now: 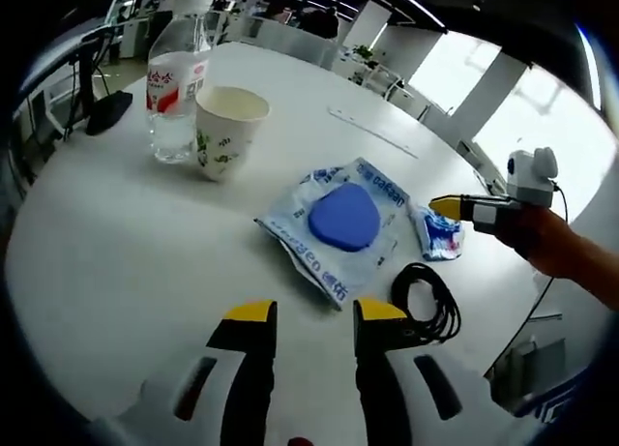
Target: Arrange the tabletop items into an orderly group along one side of the table until the central work area is clear of visible clutter.
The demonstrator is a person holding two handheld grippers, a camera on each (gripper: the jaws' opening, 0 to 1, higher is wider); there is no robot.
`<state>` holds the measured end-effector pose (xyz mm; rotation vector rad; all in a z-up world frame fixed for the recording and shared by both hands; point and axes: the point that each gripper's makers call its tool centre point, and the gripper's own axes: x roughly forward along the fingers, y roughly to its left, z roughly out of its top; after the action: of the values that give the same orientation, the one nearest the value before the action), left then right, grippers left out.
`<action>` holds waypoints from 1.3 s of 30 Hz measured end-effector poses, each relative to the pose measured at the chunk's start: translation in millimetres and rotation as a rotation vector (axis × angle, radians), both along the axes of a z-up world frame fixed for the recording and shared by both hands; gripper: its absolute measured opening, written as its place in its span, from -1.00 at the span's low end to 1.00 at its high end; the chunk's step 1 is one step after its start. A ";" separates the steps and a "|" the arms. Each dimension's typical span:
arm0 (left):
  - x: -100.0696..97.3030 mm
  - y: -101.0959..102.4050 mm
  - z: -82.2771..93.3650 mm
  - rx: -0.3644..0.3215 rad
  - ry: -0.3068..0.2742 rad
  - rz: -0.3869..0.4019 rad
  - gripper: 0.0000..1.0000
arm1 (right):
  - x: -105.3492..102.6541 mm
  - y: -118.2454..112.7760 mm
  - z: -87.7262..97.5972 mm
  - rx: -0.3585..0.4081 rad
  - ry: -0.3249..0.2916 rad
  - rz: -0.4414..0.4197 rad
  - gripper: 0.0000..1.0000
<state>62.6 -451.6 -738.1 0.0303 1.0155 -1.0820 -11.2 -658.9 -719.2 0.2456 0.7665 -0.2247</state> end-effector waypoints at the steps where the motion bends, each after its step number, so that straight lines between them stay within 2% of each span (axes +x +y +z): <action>1: -0.5 -0.5 -1.0 0.002 0.006 0.005 -0.43 | 1.7 0.2 -2.0 0.002 0.008 0.006 -0.71; 7: -1.9 -6.2 -3.2 -0.005 0.029 0.026 -0.43 | 14.4 -0.5 -5.9 0.004 0.031 0.046 -0.65; 10: -4.6 -7.3 -7.1 0.008 0.042 0.038 -0.45 | 21.4 1.2 -6.5 -0.030 0.058 0.108 -0.63; 16: -8.5 -10.3 -10.3 0.007 0.073 0.064 -0.46 | 28.7 0.6 -12.9 -0.032 0.087 0.143 -0.59; 24: -11.1 -14.1 -11.2 0.001 0.089 0.077 -0.47 | 29.7 0.0 -19.3 -0.027 0.099 0.147 -0.59; 27: -10.4 -18.8 -15.1 -0.005 0.123 0.115 -0.48 | 31.5 -1.0 -24.2 -0.025 0.109 0.150 -0.58; 39: -18.8 -28.7 -20.6 0.003 0.132 0.097 -0.67 | 36.2 -0.9 -32.3 -0.001 0.131 0.165 -0.62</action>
<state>43.8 -480.3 -758.7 -0.0881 1.1261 -1.0033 25.0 -659.8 -751.4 0.1663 0.9116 -0.0857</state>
